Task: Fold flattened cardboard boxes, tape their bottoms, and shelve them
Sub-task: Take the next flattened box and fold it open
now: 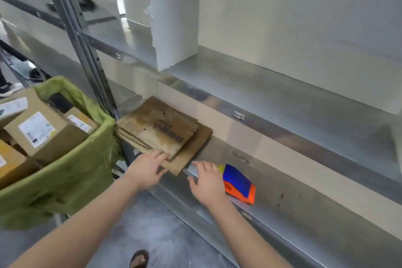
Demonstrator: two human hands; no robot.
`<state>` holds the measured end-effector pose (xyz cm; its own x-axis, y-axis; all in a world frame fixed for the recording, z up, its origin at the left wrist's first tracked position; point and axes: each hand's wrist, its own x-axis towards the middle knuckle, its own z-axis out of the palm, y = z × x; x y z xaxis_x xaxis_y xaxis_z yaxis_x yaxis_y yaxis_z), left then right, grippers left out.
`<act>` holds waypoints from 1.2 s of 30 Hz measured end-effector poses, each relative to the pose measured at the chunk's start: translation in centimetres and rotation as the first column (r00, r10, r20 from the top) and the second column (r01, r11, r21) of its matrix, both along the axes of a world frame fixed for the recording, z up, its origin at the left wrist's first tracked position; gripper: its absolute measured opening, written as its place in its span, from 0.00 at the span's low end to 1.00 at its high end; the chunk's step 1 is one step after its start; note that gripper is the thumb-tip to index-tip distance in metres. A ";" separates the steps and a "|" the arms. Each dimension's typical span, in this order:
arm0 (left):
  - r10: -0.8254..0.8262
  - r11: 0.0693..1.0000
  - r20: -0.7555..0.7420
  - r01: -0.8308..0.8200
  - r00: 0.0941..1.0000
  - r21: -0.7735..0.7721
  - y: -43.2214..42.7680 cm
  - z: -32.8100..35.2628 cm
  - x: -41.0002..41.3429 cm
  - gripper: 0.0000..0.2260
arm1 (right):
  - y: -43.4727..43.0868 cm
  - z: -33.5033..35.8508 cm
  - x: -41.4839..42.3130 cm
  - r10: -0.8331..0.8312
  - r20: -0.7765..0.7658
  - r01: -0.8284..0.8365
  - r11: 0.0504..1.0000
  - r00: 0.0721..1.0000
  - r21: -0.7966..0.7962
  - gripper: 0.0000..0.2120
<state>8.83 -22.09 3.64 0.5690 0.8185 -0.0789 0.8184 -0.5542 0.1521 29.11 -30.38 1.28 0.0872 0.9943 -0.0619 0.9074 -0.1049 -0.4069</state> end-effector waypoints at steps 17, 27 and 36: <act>0.022 0.964 0.040 -0.010 0.999 -0.267 25.4 -2.7 -9.2 0.30 | 15.9 -3.1 -9.1 -0.640 -0.227 0.601 0.767 0.734 -0.223 0.34; 0.282 0.892 0.094 -0.225 0.955 -0.393 28.0 -4.7 -9.0 0.33 | 17.0 -3.9 -9.1 -0.686 -0.303 0.649 0.726 0.661 -0.228 0.34; 0.271 0.872 0.130 -0.186 0.954 -0.453 28.0 -4.9 -9.3 0.38 | 16.1 -3.6 -9.5 -0.711 -0.374 0.698 0.689 0.596 -0.197 0.32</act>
<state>-0.47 5.92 -1.28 0.4092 0.8358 -0.3661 0.8476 -0.1996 0.4918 19.61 -14.30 -2.37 0.7211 0.6317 -0.2844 0.3058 -0.6586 -0.6876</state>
